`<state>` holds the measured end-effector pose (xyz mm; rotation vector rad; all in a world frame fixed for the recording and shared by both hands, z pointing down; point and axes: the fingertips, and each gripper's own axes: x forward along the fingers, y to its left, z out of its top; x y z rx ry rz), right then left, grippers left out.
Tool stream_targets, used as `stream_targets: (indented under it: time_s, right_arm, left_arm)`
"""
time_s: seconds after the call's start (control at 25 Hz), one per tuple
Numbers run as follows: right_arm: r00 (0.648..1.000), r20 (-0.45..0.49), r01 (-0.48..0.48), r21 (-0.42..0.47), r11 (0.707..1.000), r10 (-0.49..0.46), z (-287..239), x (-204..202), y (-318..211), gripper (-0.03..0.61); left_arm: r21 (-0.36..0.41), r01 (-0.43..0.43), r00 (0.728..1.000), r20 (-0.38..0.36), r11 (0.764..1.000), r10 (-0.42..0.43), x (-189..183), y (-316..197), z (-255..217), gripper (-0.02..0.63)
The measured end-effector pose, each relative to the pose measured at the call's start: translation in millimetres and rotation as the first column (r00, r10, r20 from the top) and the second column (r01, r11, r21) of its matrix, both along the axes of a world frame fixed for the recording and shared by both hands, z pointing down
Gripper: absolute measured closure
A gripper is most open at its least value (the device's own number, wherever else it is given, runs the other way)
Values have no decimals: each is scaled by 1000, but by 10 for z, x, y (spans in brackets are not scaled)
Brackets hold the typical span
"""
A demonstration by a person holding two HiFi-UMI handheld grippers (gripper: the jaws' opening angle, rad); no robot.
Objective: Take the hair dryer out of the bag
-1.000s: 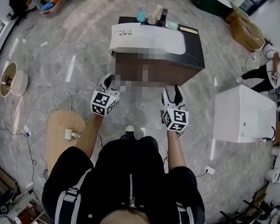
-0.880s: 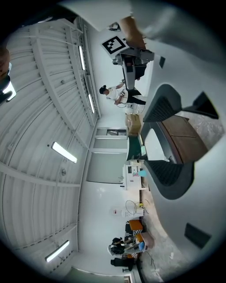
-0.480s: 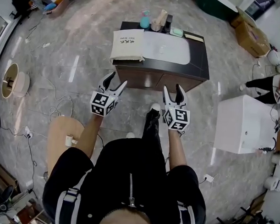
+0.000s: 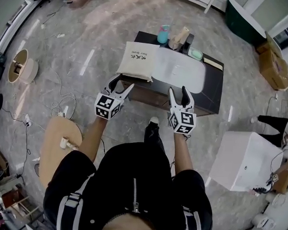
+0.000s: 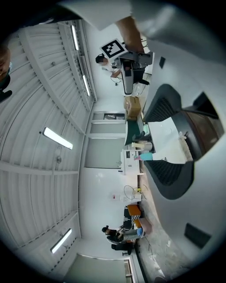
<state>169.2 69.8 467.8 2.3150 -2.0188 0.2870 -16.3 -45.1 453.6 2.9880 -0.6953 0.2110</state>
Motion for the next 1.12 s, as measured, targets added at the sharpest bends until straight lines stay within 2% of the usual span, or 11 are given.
stream_targets:
  time_s: [0.24,0.52,0.84,1.12]
  right_arm:
    - [989,-19,147,-10,989,-147,-98,473,-822,328]
    - [953,-18,302,-8,953,-302,-122,818,-1550,328]
    - [914,-9,405,1,914,-405,-80,808,-2030,328]
    - [883,-23,469,-7,883,-469,-52,598,-2297,328]
  left_arm:
    - [-24,140,990,-20,990,-140,342,-550,-90,337]
    - [-23,267,964,-12,963,-267,629,-975,-134,337]
    - [-19,381,924,-10,924,-381,500,-1168,-124,337]
    - [-24,433,901,-26,901,-434,325,-1306,-75,337]
